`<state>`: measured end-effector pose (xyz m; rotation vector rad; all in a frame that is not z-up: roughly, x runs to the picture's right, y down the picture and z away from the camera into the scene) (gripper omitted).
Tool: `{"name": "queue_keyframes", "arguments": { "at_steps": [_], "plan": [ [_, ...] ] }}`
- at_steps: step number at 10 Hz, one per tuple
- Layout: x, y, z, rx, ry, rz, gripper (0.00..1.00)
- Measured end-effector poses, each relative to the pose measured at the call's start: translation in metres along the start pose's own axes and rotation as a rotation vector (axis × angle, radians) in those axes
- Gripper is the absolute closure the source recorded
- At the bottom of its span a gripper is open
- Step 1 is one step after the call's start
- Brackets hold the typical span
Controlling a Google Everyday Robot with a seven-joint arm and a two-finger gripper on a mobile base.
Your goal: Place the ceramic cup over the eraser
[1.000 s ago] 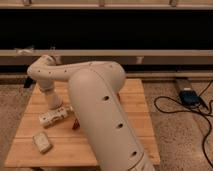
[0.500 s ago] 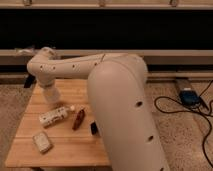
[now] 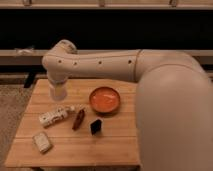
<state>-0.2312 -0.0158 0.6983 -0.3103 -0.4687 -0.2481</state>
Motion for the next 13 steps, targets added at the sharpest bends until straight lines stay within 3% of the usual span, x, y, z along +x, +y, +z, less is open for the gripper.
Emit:
{"name": "queue_keyframes", "arguments": {
  "at_steps": [3,6,10,13],
  "plan": [
    [0.030,0.026,-0.053,0.032,-0.024,0.050,1.00],
    [0.059,0.046,-0.087,0.045,-0.006,0.105,1.00],
    [0.105,0.085,-0.096,0.003,0.040,0.203,1.00],
    [0.116,0.124,-0.094,-0.037,0.049,0.256,1.00]
  ]
}}
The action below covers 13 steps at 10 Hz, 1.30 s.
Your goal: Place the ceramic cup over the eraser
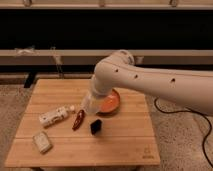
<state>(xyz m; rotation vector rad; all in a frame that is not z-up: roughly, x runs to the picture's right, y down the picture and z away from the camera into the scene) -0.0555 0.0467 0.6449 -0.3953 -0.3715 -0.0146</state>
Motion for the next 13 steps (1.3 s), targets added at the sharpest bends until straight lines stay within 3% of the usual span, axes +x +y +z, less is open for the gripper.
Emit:
{"name": "queue_keyframes", "arguments": {
  "at_steps": [4,8,11,13],
  "plan": [
    [0.002,0.045,-0.001,-0.047,0.013,0.019,1.00],
    [0.005,0.063,0.021,-0.081,0.031,0.042,1.00],
    [0.011,0.066,0.068,-0.098,0.060,0.061,0.99],
    [0.014,0.065,0.096,-0.103,0.091,0.071,0.82]
  ]
}}
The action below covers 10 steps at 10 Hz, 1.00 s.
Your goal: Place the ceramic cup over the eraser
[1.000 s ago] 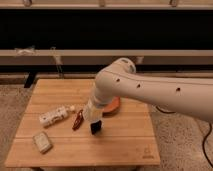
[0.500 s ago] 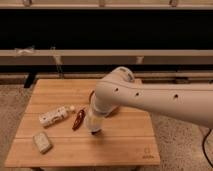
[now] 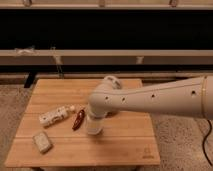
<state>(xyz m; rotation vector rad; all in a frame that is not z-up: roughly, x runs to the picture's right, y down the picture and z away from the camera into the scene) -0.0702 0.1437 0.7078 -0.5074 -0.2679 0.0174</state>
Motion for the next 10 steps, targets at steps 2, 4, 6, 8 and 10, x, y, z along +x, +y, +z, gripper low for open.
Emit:
{"name": "queue_keyframes", "arguments": {
  "at_steps": [2,4,6,8,10],
  "plan": [
    [0.002,-0.003,0.015,-0.011,0.032,0.009,0.62],
    [0.005,-0.003,0.027,-0.025,0.077,0.009,0.42],
    [0.007,-0.003,0.033,-0.031,0.103,0.010,0.25],
    [0.009,-0.004,0.039,-0.037,0.111,0.017,0.20],
    [0.010,-0.004,0.039,-0.044,0.106,0.029,0.20]
  ]
}}
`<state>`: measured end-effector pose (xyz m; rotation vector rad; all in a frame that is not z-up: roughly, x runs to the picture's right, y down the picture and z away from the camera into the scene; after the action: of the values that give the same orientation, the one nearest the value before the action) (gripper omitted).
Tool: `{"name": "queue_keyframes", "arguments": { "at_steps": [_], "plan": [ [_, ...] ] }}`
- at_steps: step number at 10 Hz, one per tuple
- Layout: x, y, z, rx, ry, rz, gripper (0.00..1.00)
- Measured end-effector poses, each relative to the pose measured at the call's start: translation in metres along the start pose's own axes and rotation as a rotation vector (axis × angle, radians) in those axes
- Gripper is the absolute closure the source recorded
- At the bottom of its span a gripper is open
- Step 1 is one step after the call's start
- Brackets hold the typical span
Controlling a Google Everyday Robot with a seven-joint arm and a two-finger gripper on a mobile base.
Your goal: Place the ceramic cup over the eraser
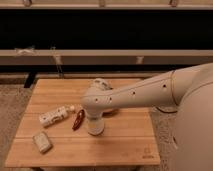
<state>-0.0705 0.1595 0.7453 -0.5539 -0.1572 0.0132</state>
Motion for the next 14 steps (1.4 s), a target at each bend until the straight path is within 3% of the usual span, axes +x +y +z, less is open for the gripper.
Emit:
{"name": "queue_keyframes", "arguments": {
  "at_steps": [7,14],
  "plan": [
    [0.013,-0.018,-0.049,0.040,-0.064,0.039,0.20],
    [0.010,-0.018,-0.048,0.039,-0.066,0.035,0.20]
  ]
}}
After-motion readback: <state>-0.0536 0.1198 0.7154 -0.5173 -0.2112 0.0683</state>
